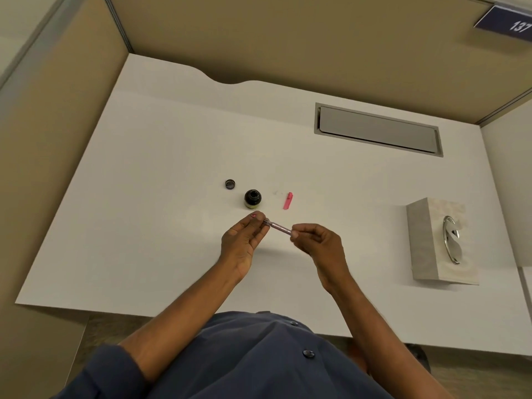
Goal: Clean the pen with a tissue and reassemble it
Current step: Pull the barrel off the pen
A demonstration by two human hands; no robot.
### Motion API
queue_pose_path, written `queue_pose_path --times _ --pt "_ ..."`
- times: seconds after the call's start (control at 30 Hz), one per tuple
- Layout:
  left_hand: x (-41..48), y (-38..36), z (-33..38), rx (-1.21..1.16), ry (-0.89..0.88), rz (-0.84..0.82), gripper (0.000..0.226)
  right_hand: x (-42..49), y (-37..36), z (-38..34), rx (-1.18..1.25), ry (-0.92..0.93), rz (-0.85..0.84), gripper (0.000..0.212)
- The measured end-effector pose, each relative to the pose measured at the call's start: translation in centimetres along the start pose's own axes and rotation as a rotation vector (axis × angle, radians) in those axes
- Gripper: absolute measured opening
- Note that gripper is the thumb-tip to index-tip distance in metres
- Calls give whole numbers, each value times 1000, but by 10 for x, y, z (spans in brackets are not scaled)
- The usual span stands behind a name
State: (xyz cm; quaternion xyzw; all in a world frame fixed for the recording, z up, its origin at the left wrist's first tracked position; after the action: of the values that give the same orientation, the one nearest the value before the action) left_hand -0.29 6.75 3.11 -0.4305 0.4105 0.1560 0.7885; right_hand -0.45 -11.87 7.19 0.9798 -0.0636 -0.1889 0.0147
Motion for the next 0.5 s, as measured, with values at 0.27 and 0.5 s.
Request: queue_pose_path --times 0.27,0.5 --pt "1 -5 0 -42 22 -8 13 -1 0 -4 -58 61 -34 23" --pt "3 -4 -1 -12 26 0 14 1 13 1 42 8 33 15"
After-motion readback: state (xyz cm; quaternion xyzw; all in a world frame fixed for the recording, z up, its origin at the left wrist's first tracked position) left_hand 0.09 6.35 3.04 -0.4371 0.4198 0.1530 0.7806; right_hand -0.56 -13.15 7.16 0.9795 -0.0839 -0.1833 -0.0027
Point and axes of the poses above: each hand's wrist, its own x-axis towards the middle knuckle, its own y-axis out of the back of the hand, z = x × y, the point moved 6 cm from there along x, towards the middle knuckle, and after that the axes turned 10 degrees about y, right-handed, at the moved point
